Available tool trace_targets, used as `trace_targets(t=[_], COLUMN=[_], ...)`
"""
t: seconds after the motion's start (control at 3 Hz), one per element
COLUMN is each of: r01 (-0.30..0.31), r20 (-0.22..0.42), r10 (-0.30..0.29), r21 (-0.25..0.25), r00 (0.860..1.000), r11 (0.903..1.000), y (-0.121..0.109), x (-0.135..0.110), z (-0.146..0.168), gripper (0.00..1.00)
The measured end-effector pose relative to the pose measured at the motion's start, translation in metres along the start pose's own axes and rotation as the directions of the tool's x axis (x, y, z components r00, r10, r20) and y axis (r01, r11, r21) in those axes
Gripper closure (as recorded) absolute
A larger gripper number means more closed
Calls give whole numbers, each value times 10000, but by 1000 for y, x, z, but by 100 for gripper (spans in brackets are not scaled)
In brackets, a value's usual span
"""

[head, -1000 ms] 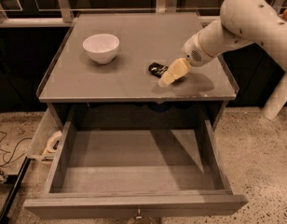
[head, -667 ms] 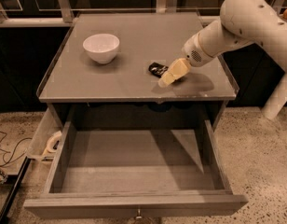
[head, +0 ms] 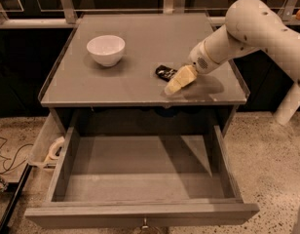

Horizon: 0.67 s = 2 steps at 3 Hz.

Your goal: Place rxbar chocolate into top drawer

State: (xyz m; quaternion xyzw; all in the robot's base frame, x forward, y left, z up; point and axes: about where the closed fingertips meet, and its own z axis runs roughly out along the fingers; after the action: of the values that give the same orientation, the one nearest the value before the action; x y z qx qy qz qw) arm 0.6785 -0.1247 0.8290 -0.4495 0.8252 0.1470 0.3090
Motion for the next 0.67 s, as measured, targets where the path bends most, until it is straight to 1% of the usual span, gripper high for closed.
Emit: trace_targets(t=[0.33,0.67], r01=[-86,-86], r20=[-61,-62], r10=[86,86], r21=[-86,-87], r00=[9999,9999], r11=[9999,9999], y=[-2,-2], x=[2,2], z=[5,6], gripper=[0,19])
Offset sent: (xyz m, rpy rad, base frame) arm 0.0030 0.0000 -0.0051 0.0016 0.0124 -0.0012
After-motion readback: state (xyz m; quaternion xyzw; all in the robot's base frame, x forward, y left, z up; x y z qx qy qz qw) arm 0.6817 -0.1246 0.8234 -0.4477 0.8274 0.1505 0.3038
